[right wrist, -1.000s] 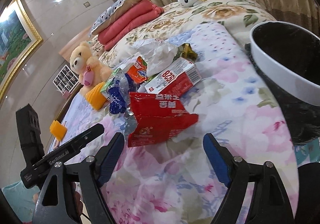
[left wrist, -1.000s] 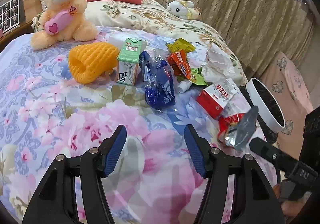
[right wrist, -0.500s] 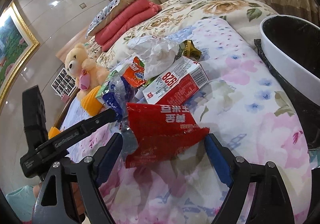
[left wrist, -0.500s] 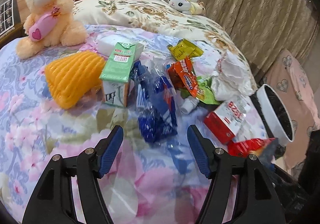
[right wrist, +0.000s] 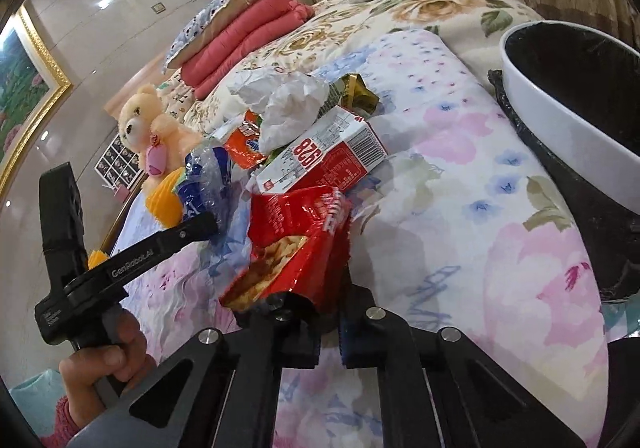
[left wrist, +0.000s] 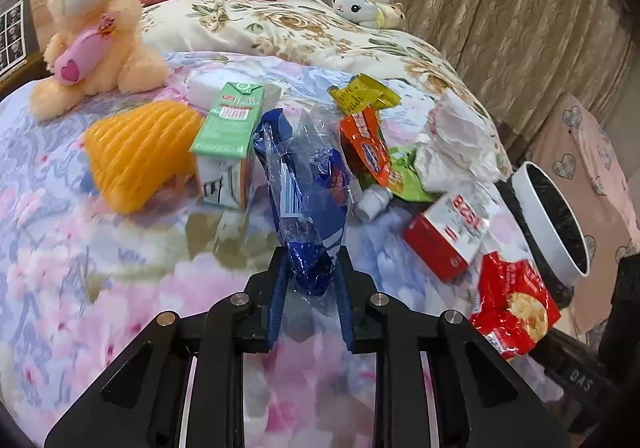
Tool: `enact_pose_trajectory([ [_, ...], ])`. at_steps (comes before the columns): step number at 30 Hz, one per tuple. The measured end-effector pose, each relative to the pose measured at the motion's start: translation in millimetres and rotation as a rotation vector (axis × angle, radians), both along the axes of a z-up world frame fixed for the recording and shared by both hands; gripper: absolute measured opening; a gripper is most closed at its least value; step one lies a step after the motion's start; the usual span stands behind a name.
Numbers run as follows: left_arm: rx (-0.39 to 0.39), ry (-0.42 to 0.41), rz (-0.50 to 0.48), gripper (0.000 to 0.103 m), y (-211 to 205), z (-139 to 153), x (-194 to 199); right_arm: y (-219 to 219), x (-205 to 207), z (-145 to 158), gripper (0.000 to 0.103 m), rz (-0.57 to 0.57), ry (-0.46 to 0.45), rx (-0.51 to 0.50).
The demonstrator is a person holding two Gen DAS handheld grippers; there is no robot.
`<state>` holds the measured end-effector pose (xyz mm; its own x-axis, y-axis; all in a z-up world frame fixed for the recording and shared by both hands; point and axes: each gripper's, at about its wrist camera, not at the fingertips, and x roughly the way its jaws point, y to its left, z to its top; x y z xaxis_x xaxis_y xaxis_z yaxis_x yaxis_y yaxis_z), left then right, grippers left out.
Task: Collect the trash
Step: 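Grasp the blue wrapper with the left tool while the right tool grasps the red chip bag, then carry both items over the bin and open both tools to release them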
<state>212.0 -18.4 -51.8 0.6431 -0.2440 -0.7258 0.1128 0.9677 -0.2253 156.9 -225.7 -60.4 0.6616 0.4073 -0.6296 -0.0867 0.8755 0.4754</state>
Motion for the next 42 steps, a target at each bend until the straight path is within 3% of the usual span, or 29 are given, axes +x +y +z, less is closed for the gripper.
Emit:
enact_pose_trajectory([
  [7,0.001,-0.018,-0.052,0.019,-13,6,-34,-11,-14,7,0.002,-0.011,-0.027,-0.002],
  [17,-0.003,-0.043,-0.158,0.019,-56,20,-53,-41,-30,18,0.002,-0.077,-0.062,0.007],
  [42,0.004,-0.05,-0.371,0.019,-155,37,-52,-137,-50,38,0.002,-0.274,-0.105,0.01],
])
